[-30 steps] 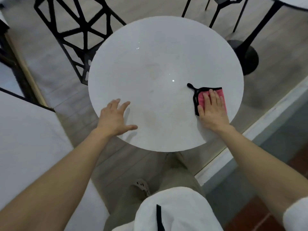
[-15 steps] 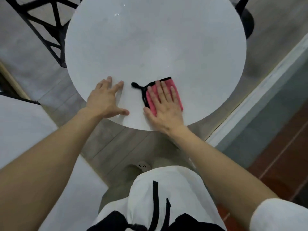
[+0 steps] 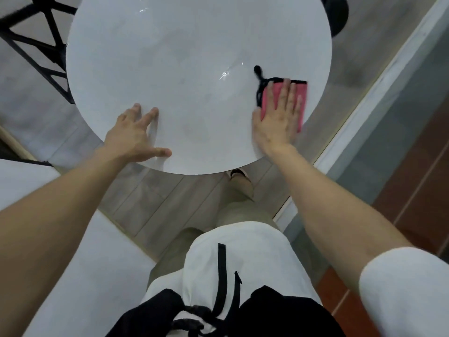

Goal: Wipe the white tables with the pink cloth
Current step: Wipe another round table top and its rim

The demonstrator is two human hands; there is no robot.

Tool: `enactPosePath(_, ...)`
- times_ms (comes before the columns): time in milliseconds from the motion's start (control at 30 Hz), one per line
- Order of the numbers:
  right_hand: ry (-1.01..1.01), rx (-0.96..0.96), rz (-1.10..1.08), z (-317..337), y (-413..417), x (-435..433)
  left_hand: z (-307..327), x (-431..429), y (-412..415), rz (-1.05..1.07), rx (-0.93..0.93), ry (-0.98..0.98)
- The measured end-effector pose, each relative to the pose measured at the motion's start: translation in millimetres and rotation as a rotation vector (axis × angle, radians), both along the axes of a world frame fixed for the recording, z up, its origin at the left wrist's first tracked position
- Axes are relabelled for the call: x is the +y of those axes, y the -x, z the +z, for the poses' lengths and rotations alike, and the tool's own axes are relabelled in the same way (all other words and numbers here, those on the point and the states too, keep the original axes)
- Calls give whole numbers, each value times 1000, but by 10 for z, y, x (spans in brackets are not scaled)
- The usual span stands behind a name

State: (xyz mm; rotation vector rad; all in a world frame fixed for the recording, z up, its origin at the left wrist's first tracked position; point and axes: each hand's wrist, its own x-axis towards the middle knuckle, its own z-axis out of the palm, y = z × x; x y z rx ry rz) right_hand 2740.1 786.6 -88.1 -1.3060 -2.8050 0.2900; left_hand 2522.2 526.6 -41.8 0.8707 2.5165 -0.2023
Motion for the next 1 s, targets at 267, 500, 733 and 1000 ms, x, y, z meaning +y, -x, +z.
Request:
enactPosePath(267,30,138,624,-20,85,-1118,19,-2,-13,20,3,-4)
enactPosePath(500,38,-44,45,21,-400,716,-26,14,14,52,-12,-20)
enactPosePath(733,78,114,495,14,188,-1484,-23,20,-5,77,-38,-47)
enactPosePath(1000,-31,114,389,-33,-377,-49,-44,-19,30,45,-22,-51)
